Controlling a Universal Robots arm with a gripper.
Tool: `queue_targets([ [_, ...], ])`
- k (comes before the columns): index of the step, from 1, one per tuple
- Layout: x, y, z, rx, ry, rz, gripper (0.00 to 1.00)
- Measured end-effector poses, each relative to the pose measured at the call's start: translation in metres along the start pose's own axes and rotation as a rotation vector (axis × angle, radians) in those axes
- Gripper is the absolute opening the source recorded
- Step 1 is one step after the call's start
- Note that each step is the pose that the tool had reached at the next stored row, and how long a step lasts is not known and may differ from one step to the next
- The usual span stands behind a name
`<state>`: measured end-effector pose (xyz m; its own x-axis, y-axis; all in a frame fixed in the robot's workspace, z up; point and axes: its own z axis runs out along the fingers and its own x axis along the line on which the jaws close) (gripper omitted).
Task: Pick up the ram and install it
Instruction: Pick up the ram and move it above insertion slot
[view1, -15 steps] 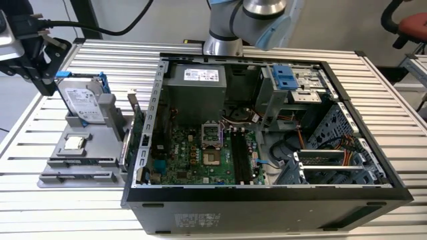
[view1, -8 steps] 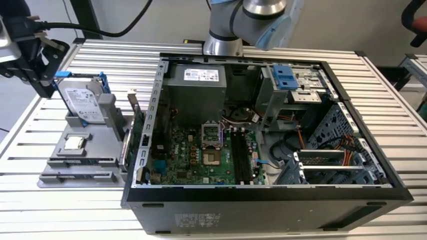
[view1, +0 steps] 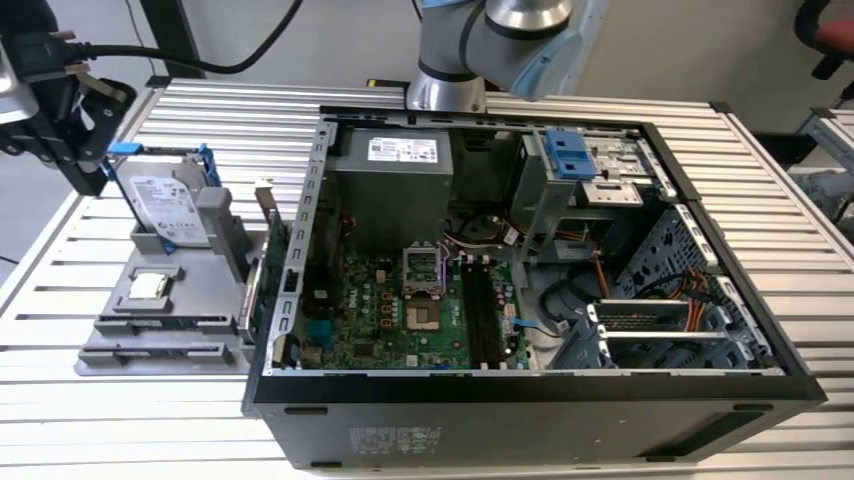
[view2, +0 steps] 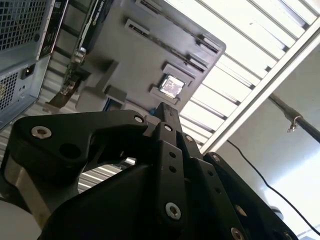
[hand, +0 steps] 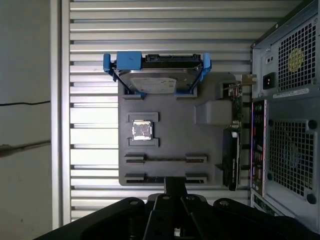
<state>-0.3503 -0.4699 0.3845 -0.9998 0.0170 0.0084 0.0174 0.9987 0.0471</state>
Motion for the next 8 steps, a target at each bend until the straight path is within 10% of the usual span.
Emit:
queue_targets([
  [8,0.0009,0.0000,0.0000,0.0000,0.0000,0.000,0.00],
])
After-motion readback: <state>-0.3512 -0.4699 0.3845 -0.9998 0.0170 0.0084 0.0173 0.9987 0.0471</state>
